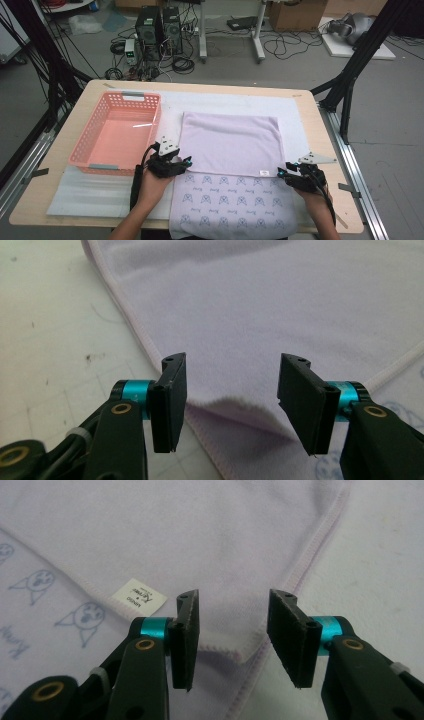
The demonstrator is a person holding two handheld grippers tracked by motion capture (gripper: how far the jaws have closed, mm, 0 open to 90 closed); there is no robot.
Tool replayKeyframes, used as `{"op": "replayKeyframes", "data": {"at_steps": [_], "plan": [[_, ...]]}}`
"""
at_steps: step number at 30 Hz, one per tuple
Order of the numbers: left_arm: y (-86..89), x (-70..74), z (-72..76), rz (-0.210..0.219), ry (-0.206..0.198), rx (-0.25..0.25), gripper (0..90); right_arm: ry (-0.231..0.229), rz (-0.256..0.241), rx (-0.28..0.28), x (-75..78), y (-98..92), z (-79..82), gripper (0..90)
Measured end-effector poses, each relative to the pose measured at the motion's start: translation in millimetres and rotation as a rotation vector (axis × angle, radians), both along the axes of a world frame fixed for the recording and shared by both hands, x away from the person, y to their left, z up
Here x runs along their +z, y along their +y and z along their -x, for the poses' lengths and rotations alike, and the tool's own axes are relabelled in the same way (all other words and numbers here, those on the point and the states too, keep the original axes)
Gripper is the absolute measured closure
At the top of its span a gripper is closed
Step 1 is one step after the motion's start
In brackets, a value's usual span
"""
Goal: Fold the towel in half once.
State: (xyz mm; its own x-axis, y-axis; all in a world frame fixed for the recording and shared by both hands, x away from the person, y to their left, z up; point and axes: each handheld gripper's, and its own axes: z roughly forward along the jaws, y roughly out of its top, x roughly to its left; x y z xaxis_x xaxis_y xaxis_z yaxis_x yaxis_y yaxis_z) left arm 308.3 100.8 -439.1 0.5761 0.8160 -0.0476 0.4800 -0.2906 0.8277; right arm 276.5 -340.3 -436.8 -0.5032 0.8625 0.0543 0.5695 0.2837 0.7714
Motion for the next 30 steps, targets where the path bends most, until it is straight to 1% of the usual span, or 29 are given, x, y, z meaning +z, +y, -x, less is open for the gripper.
{"op": "replayKeyframes", "data": {"at_steps": [2,4,6,7,10,11,13,15,17,18,19,20,21,22,24,25,26,27,28,30], "plan": [[2.5,-0.8,3.9,0.014,0.006,0.004,45.6,-0.014,-0.016,-0.011,2.4,-2.6,6.2,55.4],[4.6,-2.1,8.0,0.022,0.012,0.012,45.7,-0.027,-0.019,-0.016,5.3,-5.5,12.2,55.8],[6.1,-3.9,10.7,0.036,0.032,0.013,47.3,-0.033,-0.019,-0.025,5.5,-8.6,16.2,56.6],[6.8,-4.8,12.0,0.036,0.038,0.009,49.6,-0.034,-0.013,-0.028,4.7,-10.2,17.0,57.8],[8.1,-6.7,16.2,0.032,0.045,0.011,58.8,-0.027,-0.019,-0.031,3.1,-11.0,17.2,58.6],[8.1,-7.4,16.9,0.039,0.050,0.016,60.9,-0.028,-0.020,-0.032,3.2,-10.5,17.2,58.6],[8.1,-8.8,17.0,0.044,0.059,0.013,64.0,-0.043,-0.032,-0.022,3.9,-8.6,15.9,58.2],[7.7,-9.8,16.8,0.041,0.064,0.008,68.3,-0.045,-0.049,-0.013,3.9,-4.9,14.5,56.4],[7.0,-10.5,17.0,0.034,0.067,0.001,73.9,-0.040,-0.043,-0.009,1.8,-0.6,12.1,55.5],[6.5,-10.6,17.6,0.039,0.061,0.003,76.5,-0.036,-0.025,-0.002,-0.3,1.3,10.4,55.5],[6.4,-10.5,18.0,0.039,0.056,-0.003,79.7,-0.022,-0.008,-0.005,-2.3,3.2,9.3,55.8],[6.5,-10.0,18.6,0.036,0.053,-0.004,81.7,-0.012,0.013,-0.001,-4.5,4.0,8.0,57.0],[6.2,-9.8,19.2,0.040,0.049,-0.006,84.1,0.003,0.022,-0.004,-6.1,4.4,7.6,59.0],[6.6,-9.5,19.5,0.035,0.049,-0.012,85.4,0.012,0.031,-0.007,-7.3,4.5,7.5,59.7],[6.2,-9.6,20.0,0.039,0.044,-0.010,86.2,0.017,0.047,-0.006,-9.3,3.2,8.1,64.1],[6.3,-9.7,20.0,0.040,0.044,-0.011,86.4,0.018,0.045,-0.012,-9.4,2.9,9.1,67.7],[6.5,-9.5,20.1,0.041,0.045,-0.013,86.6,0.018,0.053,-0.007,-9.1,2.3,9.4,73.5],[6.7,-9.3,20.2,0.046,0.043,-0.014,86.7,0.016,0.063,-0.001,-9.0,1.9,9.5,77.0],[7.2,-8.7,20.3,0.054,0.041,-0.016,86.8,0.020,0.062,-0.003,-8.8,1.9,10.1,82.2],[8.6,-7.3,20.8,0.081,0.042,-0.014,86.9,0.010,0.071,0.011,-8.6,0.8,10.2,84.5]]}}
